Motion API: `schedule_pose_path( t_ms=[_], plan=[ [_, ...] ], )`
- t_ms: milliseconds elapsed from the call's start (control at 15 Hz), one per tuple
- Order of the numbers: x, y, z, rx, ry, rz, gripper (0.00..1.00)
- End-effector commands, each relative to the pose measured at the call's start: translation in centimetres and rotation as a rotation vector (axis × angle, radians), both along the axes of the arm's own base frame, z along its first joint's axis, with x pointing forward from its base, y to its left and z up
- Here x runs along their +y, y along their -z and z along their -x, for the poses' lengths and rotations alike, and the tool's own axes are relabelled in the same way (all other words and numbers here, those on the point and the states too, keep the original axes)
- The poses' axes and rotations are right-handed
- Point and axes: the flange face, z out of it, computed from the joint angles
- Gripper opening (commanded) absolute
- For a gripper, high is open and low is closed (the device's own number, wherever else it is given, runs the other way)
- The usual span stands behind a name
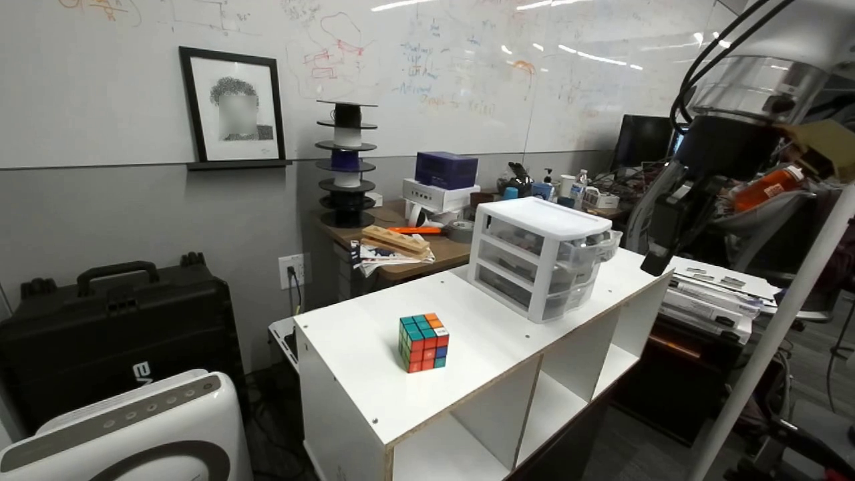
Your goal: Put the paper in the topmost drawer and close it
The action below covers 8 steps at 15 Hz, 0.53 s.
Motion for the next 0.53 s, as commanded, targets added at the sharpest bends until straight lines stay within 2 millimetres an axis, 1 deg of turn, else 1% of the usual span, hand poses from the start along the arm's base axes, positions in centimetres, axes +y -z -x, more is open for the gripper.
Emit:
schedule_pose_path(
  t_ms=[0, 67, 133, 267, 333, 467],
  plan=[
    [-0.9, 0.6, -0.3, 0.030, 0.027, 0.009, 0.00],
    [-1.4, 0.6, -0.2, 0.037, 0.043, 0.019, 0.01],
    [-2.4, 0.5, -0.2, 0.046, 0.061, 0.032, 0.01],
    [-4.8, 1.3, -0.3, 0.060, 0.085, 0.047, 0.01],
    [-5.6, 1.3, -0.4, 0.072, 0.103, 0.048, 0.01],
    [-8.1, 2.1, -1.1, 0.066, 0.116, 0.056, 0.01]
  ],
)
